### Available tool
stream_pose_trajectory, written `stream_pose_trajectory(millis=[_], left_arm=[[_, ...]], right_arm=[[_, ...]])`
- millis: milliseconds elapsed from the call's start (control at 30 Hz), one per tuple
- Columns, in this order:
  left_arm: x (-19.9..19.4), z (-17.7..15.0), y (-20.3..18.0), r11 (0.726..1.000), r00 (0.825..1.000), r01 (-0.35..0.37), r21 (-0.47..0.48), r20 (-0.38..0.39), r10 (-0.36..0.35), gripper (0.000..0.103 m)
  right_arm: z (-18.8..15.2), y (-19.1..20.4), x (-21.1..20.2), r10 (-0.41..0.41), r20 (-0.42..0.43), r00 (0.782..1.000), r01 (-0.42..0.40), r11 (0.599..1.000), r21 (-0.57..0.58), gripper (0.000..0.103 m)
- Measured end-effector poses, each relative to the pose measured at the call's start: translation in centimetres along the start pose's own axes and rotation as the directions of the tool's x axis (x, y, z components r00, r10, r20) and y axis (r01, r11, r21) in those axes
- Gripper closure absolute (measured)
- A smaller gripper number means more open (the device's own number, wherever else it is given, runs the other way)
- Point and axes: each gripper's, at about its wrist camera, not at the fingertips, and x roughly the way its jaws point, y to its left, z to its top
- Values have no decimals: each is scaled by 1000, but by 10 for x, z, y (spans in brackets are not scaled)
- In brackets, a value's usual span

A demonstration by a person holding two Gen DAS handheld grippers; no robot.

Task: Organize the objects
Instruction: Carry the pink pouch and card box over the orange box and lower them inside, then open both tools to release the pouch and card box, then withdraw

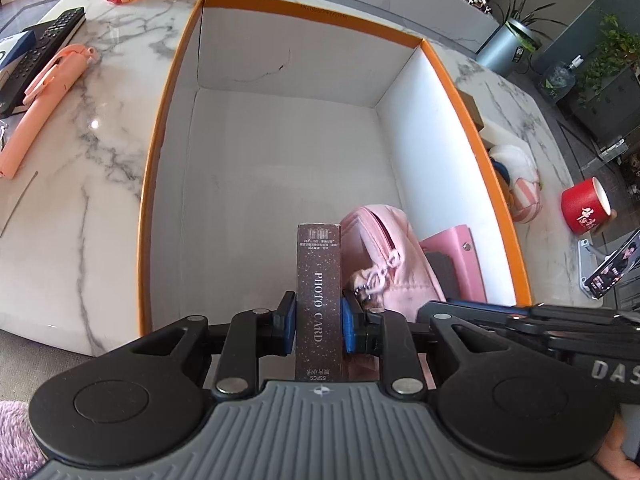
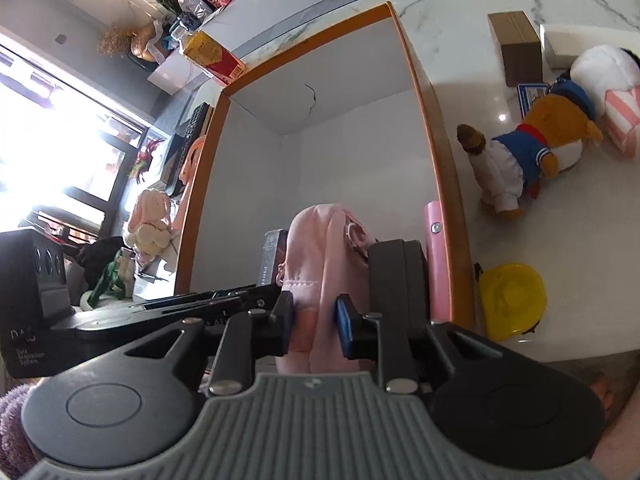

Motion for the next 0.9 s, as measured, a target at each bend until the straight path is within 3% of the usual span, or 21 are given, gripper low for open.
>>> stream_pose_trajectory(millis=[100, 333, 400, 500, 667, 900], left_arm=[[5, -2, 1, 1000, 1000, -3, -7, -14, 3, 76], [10, 3, 4, 999, 999, 13, -51, -40, -15, 73], [11, 5, 5, 998, 998, 29, -64, -54, -32, 72], [7, 7, 6, 998, 999, 24, -61, -48, -27, 72], [3, 9, 5, 999, 998, 23, -34, -56, -25, 75], [6, 10, 2, 1000, 997, 18, -13, -69, -19, 78]], right_arm=[[0, 8, -9, -39, 25, 999, 40, 997, -72, 65], [3, 16, -45, -95, 166, 982, 122, 979, -163, 59], [6, 19, -42, -86, 140, 986, 112, 975, -194, 61], [1, 23, -26, -89, 77, 993, 104, 968, -229, 88], [-7, 23, -10, -89, 25, 996, 93, 961, -260, 90], [-14, 26, 5, -152, -44, 987, 129, 935, -331, 93]])
